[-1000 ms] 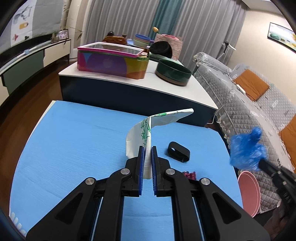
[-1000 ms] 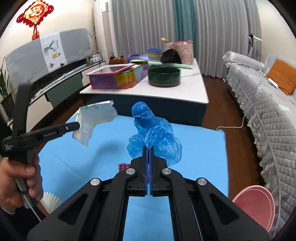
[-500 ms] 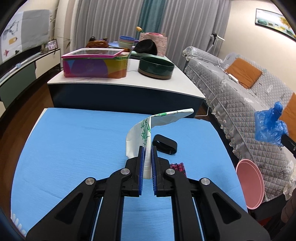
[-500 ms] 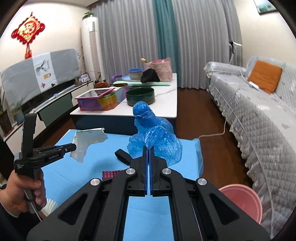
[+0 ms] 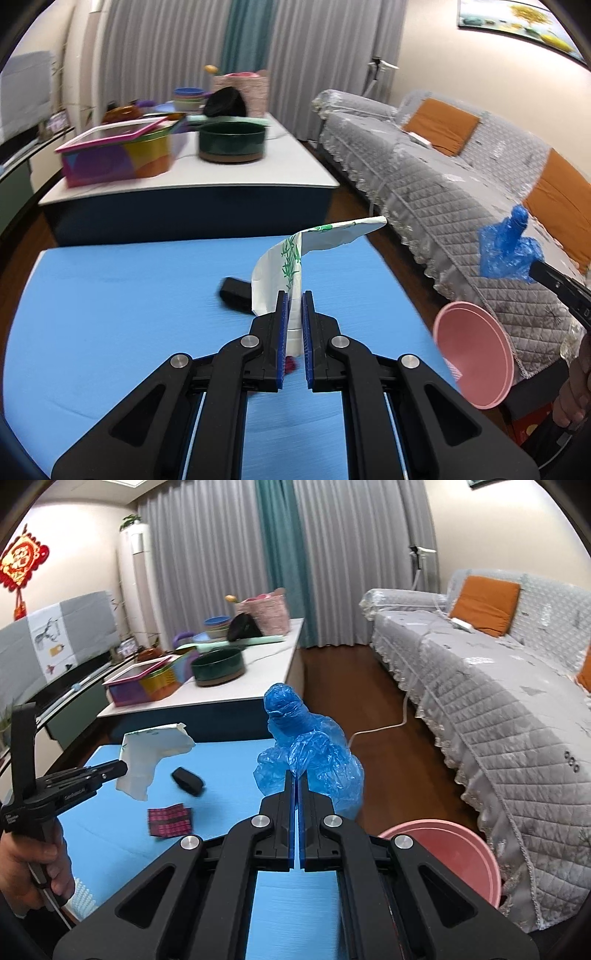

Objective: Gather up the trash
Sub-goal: 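Lift and carry the white bag and blue bag over the pink bin with both grippers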

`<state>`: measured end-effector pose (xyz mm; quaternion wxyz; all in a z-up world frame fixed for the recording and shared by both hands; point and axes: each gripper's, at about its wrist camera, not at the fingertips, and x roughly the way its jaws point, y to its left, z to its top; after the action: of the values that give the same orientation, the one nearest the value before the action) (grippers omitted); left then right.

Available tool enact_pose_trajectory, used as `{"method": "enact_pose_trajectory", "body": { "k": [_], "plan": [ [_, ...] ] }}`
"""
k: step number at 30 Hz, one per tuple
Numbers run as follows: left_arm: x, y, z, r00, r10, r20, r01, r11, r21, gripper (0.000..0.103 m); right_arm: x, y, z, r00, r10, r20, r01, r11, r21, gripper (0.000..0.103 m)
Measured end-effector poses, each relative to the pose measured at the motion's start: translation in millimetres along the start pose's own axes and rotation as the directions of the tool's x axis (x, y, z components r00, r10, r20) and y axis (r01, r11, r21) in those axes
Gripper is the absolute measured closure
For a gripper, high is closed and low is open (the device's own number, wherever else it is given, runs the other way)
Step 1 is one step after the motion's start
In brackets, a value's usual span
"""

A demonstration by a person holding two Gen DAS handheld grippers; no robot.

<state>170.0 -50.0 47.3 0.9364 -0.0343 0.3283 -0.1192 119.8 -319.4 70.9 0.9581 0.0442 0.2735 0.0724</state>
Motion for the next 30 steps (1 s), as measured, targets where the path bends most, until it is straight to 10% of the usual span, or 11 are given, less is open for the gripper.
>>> {"method": "enact_pose_trajectory", "body": {
  "k": [30],
  "plan": [
    [34,-176,-27,0.967,-0.231,-0.107,0.249,0.946,0.207,0.095,-48,-144,-34,0.977,-0.213,-0.013,0.212,0.961,0.18,0.102]
  ]
}}
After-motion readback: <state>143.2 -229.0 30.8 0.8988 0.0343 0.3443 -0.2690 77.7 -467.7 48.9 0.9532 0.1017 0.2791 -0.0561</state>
